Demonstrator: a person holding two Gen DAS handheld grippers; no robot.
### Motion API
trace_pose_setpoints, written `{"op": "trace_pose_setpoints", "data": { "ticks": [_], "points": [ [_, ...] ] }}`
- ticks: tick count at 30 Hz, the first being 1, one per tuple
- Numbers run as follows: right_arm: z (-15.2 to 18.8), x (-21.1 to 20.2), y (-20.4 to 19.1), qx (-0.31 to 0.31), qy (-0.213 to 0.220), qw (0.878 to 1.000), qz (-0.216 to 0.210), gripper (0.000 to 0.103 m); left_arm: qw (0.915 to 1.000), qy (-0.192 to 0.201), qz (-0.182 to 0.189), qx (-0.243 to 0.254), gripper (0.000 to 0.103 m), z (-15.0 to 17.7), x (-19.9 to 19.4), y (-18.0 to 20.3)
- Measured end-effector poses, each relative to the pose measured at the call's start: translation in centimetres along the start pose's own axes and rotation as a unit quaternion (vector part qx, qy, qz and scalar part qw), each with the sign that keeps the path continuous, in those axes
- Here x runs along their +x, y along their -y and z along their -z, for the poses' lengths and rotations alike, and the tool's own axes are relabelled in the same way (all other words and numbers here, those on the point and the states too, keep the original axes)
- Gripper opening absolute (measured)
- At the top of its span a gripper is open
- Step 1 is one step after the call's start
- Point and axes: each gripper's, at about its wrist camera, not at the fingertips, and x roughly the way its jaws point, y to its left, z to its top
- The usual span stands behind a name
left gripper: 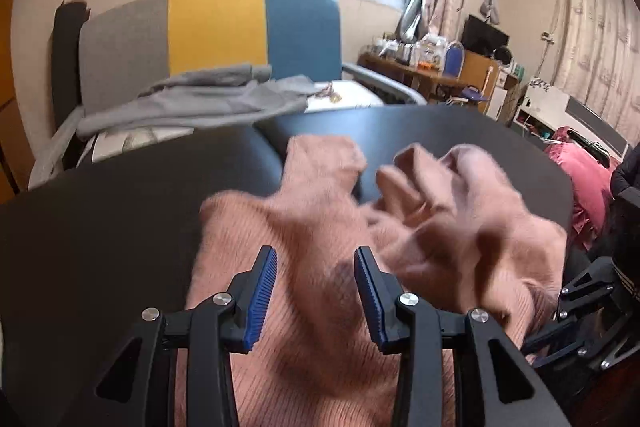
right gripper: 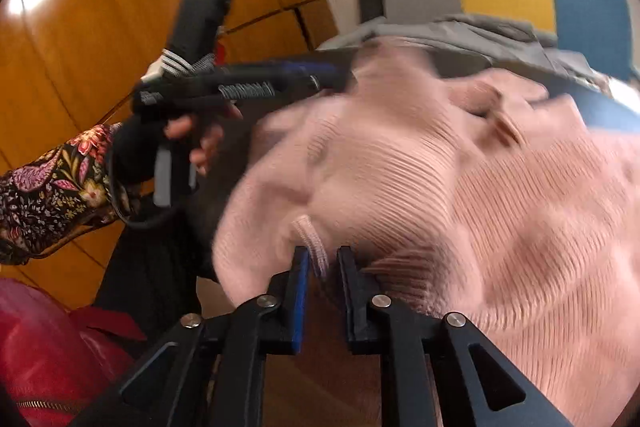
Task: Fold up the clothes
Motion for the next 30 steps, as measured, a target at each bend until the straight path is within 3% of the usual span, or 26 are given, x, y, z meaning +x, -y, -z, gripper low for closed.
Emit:
{"op": "trace_pose_setpoints", "data": {
  "ticks": [3, 4, 6, 10, 12, 15, 18, 21, 23, 25, 27, 30],
  "points": [
    [0.3, -3.9, 2.0, 0.054, 0.066, 0.996, -0.015, 0.046, 0.9986, 0.022, 0.004, 0.049, 0.041, -1.4, -0.5, 1.4],
    [0.5, -5.1, 2.8, 0.071, 0.089, 0.994, -0.006, 0.049, 0.9975, 0.025, 0.007, 0.065, 0.041, -1.8, -0.4, 1.9],
    [1.0, -6.6, 4.5, 0.099, 0.104, 0.989, 0.025, 0.050, 0.9947, 0.018, 0.017, 0.100, 0.041, -2.4, 0.2, 2.8],
    [2.3, -7.4, 6.3, 0.139, 0.085, 0.983, 0.082, 0.050, 0.9811, -0.025, 0.018, 0.191, 0.041, -2.1, 2.7, 5.3],
    [2.7, -7.6, 6.1, 0.131, 0.082, 0.984, 0.084, 0.050, 0.9724, -0.061, 0.004, 0.225, 0.041, -1.2, 4.4, 5.9],
    [3.5, -7.9, 4.9, 0.102, 0.087, 0.989, 0.054, 0.050, 0.9647, -0.094, -0.005, 0.246, 0.041, 0.6, 5.6, 6.0],
    [3.1, -6.4, 3.3, 0.041, 0.075, 0.995, 0.051, 0.058, 0.9722, -0.090, 0.001, 0.216, 0.041, 1.3, 5.1, 5.3],
    [2.9, -4.1, 2.1, -0.028, 0.046, 0.993, 0.109, 0.060, 0.9825, -0.078, 0.012, 0.169, 0.041, 1.3, 4.4, 4.3],
    [2.6, -2.6, 1.8, -0.056, 0.032, 0.986, 0.157, 0.053, 0.9866, -0.074, 0.014, 0.144, 0.041, 1.4, 4.1, 3.7],
    [2.1, -1.7, 2.5, -0.039, 0.031, 0.984, 0.174, 0.022, 0.9889, -0.071, 0.010, 0.130, 0.041, 1.6, 3.9, 3.4],
    [1.4, -2.1, 3.9, 0.014, 0.051, 0.983, 0.173, 0.013, 0.9895, -0.070, 0.009, 0.126, 0.041, 1.7, 3.6, 3.5],
    [1.6, -3.5, 6.7, 0.098, 0.087, 0.972, 0.194, 0.009, 0.9858, -0.074, 0.018, 0.150, 0.041, 0.9, 3.4, 4.4]
  ]
}}
